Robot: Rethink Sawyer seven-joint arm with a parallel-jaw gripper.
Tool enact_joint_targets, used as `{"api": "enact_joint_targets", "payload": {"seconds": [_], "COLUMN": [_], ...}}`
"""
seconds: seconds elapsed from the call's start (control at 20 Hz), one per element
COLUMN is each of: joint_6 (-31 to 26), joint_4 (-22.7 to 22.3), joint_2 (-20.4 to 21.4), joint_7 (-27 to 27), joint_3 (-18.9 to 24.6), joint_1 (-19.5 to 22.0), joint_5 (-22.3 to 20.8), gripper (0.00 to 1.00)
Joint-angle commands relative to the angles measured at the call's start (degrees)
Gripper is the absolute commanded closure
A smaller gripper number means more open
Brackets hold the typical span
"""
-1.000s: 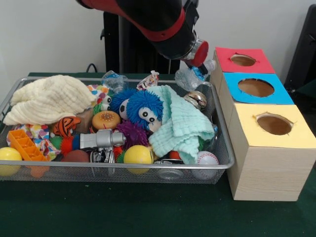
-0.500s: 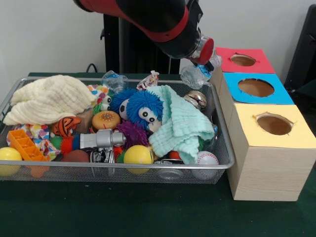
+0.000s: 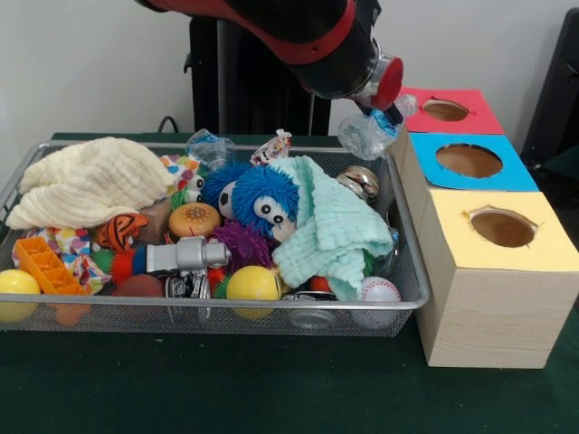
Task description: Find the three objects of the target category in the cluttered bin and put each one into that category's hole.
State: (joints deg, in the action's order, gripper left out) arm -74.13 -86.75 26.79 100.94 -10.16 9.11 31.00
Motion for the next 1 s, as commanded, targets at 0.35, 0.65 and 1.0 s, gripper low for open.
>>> {"api": "enact_joint_targets", "payload": {"seconds": [0.35, 0.65, 1.0], "joint_6": [-8.31, -3.73, 1.59], "joint_4": [-3.72, -4.61, -4.70], "joint_2": [3.45, -0.87, -5.68], "joint_7": [22.99, 22.50, 19.27], "joint_3": [5.05, 8.32, 11.05], "joint_1": [-3.61, -4.77, -5.37], "joint_5": [4.78, 8.72, 11.78], "gripper": [1.00, 1.00, 1.00]}}
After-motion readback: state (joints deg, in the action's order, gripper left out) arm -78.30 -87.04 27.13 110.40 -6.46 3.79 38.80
